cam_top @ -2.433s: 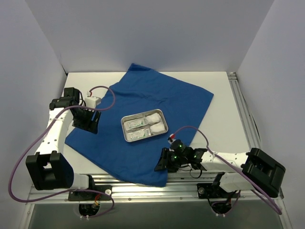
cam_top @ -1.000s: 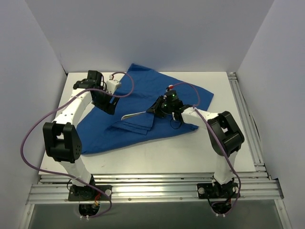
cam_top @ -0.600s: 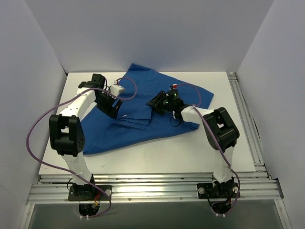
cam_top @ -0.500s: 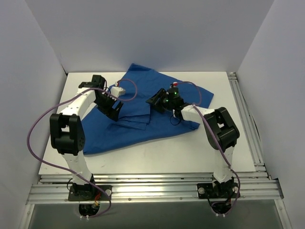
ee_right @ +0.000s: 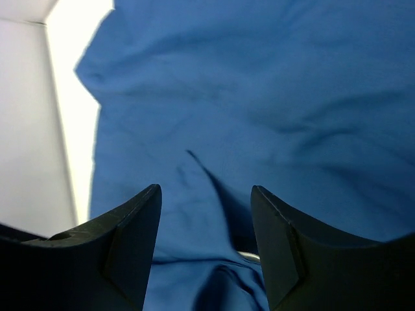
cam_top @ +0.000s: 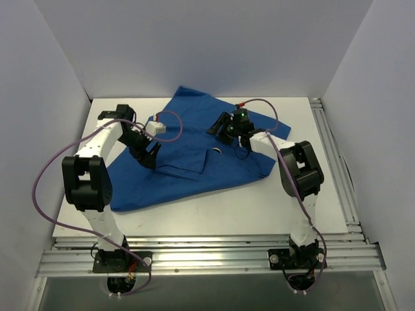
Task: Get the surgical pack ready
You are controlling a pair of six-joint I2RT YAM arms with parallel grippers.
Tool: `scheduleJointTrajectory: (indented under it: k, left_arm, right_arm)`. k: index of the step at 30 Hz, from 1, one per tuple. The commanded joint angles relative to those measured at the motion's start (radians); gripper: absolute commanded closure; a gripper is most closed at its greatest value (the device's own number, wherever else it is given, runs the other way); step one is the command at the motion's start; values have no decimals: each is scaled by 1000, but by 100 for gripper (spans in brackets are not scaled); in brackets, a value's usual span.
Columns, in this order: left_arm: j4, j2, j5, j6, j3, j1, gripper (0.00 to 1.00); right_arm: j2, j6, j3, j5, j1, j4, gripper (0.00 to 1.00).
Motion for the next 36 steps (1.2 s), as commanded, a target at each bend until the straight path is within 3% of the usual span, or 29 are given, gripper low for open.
scheduleJointTrajectory:
  k: [1, 7, 11, 17, 24, 30, 33, 34, 36]
  left_arm:
    - [-120, -52, 49, 154, 1, 7, 11]
    - [5, -106, -89, 154, -163, -5, 8]
    - [81, -72, -93, 124, -199, -25, 8]
    - [257, 8, -96, -62, -162, -29, 13]
    - [296, 26, -16, -122, -131, -30, 45]
    - [250, 84, 25, -142, -84, -44, 65]
    - [252, 89, 30, -159, -59, -59, 79]
    - [250, 83, 32, -165, -51, -62, 88]
    - [249, 74, 35, -185, -30, -61, 95]
  right_arm:
    - [-90, -189, 36, 39, -17, -146, 47]
    - [-215, -470, 16, 77, -28, -405, 45]
    - [-220, -585, -24, 19, -36, -500, 44]
    - [-174, -604, -66, -33, -44, -413, 44]
    - [-81, -555, -75, -252, -51, -250, 46]
    - [-53, -487, -156, -291, -45, -143, 57]
    - [-60, -451, -185, -326, -41, -82, 61]
    - [-65, -423, -193, -349, -41, -42, 62]
    - [-71, -406, -202, -372, -30, -10, 62]
